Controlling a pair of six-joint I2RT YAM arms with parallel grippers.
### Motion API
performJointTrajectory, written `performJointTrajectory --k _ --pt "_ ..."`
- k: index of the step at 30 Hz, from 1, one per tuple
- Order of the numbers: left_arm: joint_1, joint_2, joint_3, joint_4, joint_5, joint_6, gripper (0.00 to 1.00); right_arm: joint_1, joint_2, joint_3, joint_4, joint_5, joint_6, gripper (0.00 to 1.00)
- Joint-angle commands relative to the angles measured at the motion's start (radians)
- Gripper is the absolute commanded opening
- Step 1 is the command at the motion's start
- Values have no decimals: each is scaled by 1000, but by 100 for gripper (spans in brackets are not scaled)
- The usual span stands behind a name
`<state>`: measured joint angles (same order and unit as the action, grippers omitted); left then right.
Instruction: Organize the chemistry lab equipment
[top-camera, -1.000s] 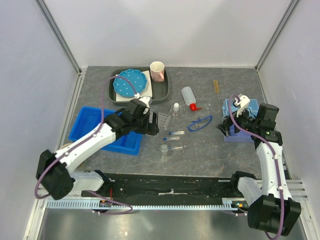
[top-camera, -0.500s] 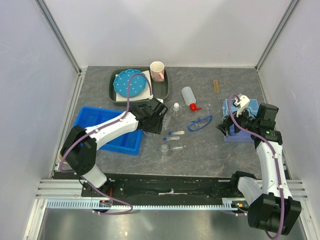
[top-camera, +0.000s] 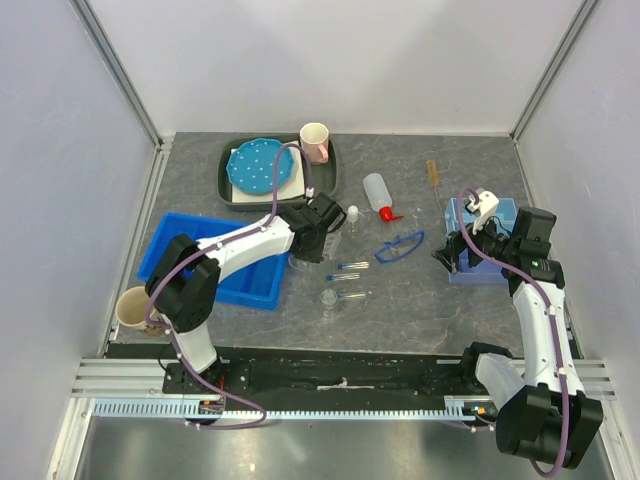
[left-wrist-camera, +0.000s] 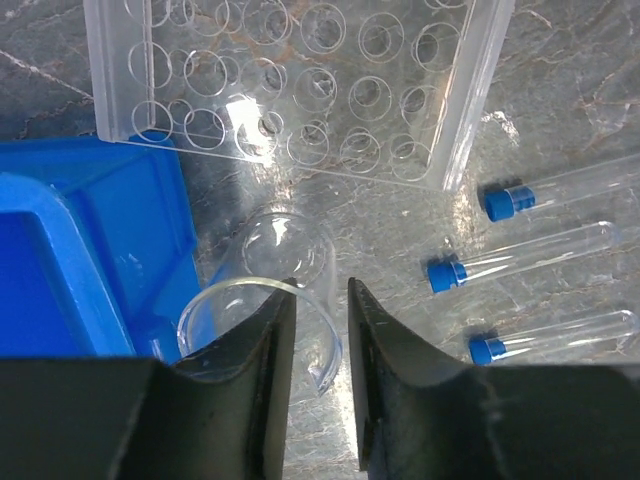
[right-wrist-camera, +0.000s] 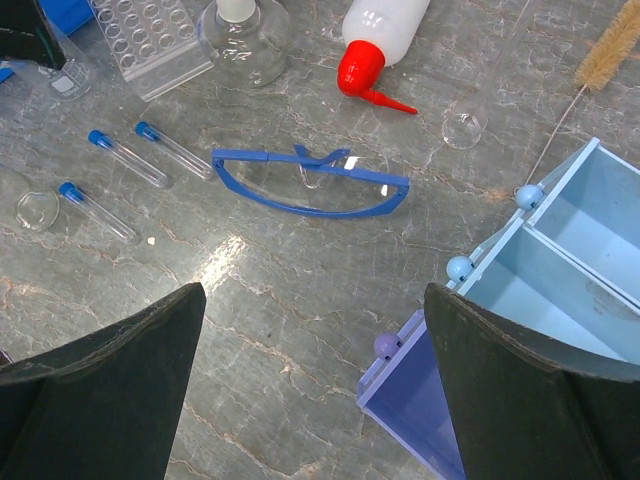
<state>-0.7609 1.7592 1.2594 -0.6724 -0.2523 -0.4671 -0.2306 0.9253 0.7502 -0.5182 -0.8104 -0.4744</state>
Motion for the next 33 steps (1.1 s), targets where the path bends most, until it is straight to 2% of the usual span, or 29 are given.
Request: performJointTrajectory --k 1,6,10,12,20,26,30,31,33 --pt "-9 25 60 -22 -56 -10 30 2 3 9 1 -21 -13 98" --pt "-17 25 52 -23 -53 -11 18 4 1 11 -2 -18 -16 98" --pt "-20 -9 46 -24 -38 -8 4 4 3 12 -3 -16 -18 98" --pt "-25 -30 41 -32 -18 -4 2 4 1 12 -5 -16 -20 98" --pt "-28 -237 -8 -61 50 41 2 4 -13 14 -8 -15 -23 98" --pt "-15 -369 9 -134 -25 110 2 4 -20 14 -9 -15 -24 98" --pt "93 -429 9 -174 -103 180 2 4 -23 15 -13 -16 -26 98" --pt "171 -461 5 -174 -108 206 2 4 -23 15 -14 -16 -26 98" --pt "253 -493 -8 -155 -98 234 2 4 -25 15 -16 -16 -29 98"
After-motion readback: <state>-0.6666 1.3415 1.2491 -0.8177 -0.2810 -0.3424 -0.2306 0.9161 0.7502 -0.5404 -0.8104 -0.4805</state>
